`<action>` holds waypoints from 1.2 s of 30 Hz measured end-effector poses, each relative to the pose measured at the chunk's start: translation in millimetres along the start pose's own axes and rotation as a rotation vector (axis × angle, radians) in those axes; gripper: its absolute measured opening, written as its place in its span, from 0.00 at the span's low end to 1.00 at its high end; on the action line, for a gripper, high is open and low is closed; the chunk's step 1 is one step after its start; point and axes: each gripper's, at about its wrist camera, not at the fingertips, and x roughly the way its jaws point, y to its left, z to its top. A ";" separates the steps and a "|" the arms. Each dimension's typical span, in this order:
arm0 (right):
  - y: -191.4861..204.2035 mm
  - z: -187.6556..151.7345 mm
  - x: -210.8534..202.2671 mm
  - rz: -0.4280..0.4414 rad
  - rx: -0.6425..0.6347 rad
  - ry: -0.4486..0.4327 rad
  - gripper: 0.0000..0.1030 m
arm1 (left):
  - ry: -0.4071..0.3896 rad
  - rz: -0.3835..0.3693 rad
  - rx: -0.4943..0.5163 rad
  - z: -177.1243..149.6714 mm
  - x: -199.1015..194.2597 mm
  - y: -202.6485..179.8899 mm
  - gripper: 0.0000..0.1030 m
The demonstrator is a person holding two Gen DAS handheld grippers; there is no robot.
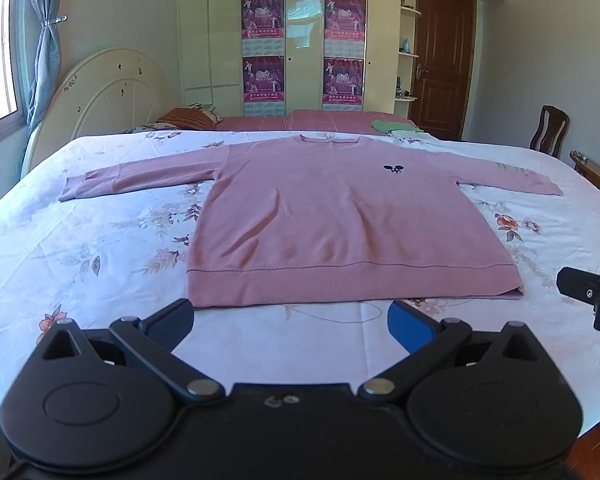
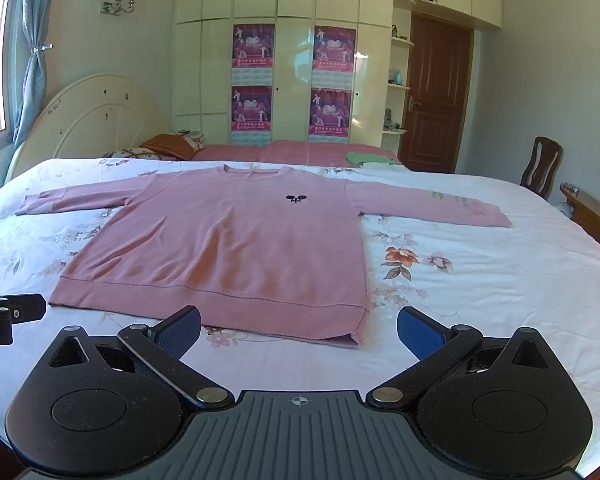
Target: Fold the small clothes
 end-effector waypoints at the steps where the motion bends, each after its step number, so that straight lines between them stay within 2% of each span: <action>1: 0.3 0.2 -0.1 0.001 0.000 -0.001 1.00 | 0.001 -0.001 -0.002 -0.2 0.1 0.7 1.00; 36: -1.0 -2.2 1.9 0.009 -0.005 -0.004 1.00 | 0.005 0.017 -0.015 -3.9 -1.8 3.0 1.00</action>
